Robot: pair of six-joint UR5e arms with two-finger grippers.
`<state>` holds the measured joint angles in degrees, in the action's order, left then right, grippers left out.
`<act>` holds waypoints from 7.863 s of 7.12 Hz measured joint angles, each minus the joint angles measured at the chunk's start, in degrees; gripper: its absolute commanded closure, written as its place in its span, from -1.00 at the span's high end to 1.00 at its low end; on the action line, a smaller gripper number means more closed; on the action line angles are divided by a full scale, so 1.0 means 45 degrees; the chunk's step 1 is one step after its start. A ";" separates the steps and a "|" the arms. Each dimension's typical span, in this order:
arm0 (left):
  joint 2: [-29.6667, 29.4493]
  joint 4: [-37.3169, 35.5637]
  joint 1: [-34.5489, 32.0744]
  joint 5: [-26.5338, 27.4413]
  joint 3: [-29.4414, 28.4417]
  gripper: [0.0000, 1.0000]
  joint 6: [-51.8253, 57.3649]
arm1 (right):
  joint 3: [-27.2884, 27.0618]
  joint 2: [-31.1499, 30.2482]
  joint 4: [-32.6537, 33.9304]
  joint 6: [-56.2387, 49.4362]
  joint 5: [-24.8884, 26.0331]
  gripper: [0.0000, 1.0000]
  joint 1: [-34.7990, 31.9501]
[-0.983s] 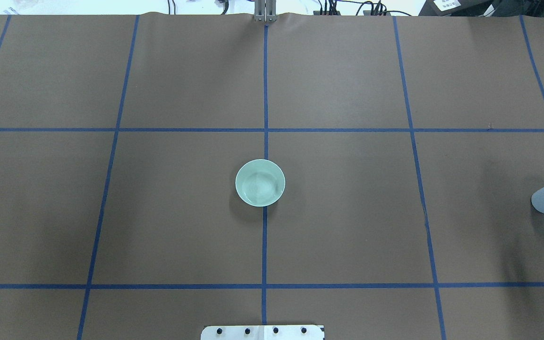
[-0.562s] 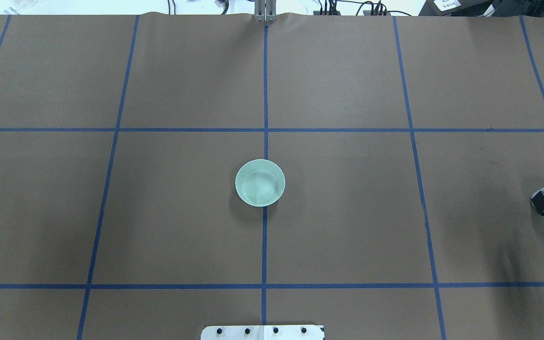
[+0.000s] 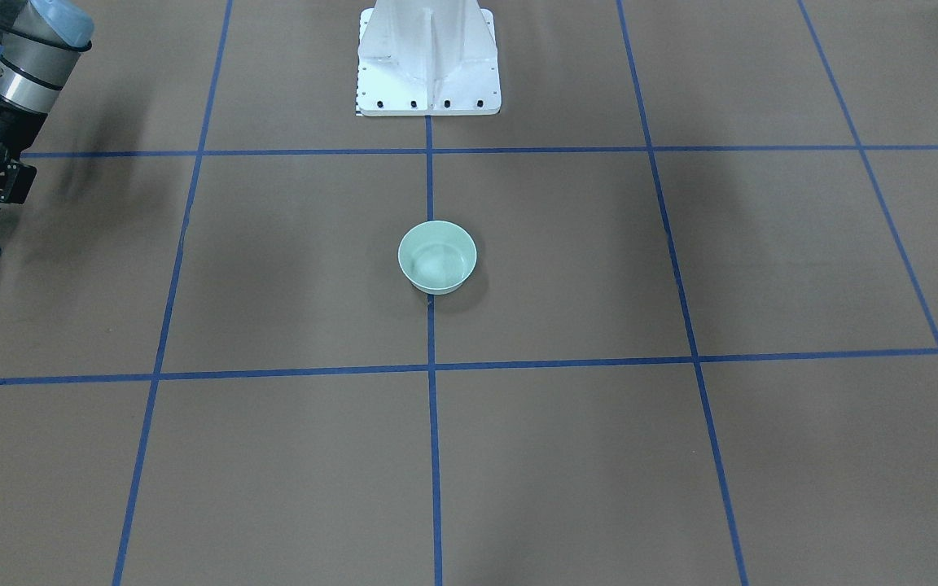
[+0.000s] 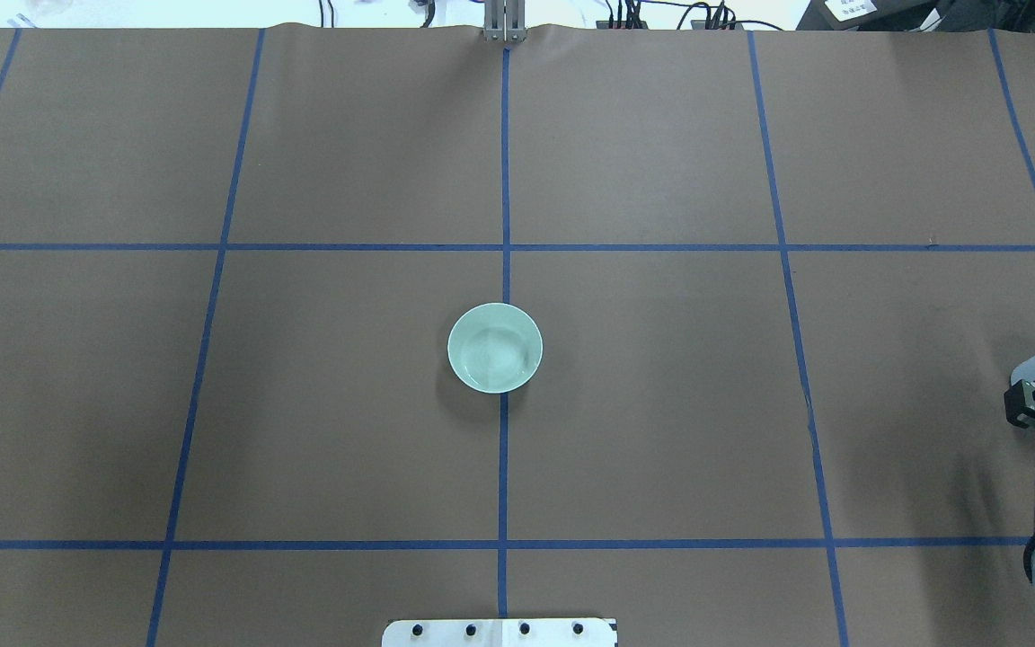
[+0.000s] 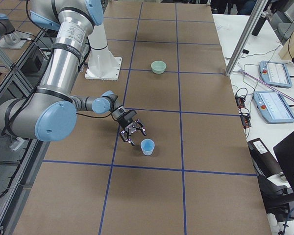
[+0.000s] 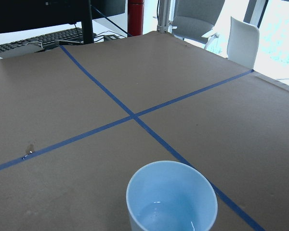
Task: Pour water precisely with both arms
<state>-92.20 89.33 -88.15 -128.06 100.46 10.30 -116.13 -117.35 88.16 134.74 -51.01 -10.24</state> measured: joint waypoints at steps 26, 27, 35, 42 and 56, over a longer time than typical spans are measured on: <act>0.1359 -0.0071 -0.0459 -0.1662 -0.0329 1.00 -0.0104 | 0.3346 0.2782 -0.7271 -1.0073 -0.1033 -1.00 -0.6498; 0.1412 -0.0067 -0.0595 -0.1687 -0.0331 1.00 -0.0115 | 0.3335 0.3129 -0.8231 -1.1546 -0.2058 -1.00 -0.6966; 0.1426 -0.0026 -0.0666 -0.1699 -0.0371 1.00 -0.0139 | 0.3284 0.5752 -1.2736 -1.9191 -0.4378 -1.00 -0.5452; 0.1425 -0.0067 -0.0825 -0.1695 -0.0356 1.00 -0.0192 | 0.3645 0.9373 -1.2232 -2.4617 -1.0596 -1.00 -0.4923; 0.1426 -0.0222 -0.1043 -0.1712 -0.0762 1.00 -0.0183 | 0.3879 1.3375 -0.3927 -2.7031 -1.0144 -1.00 -0.3674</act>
<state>-85.78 88.33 -92.84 -135.76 97.03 9.48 -98.67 -57.16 70.49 13.10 -96.65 -26.78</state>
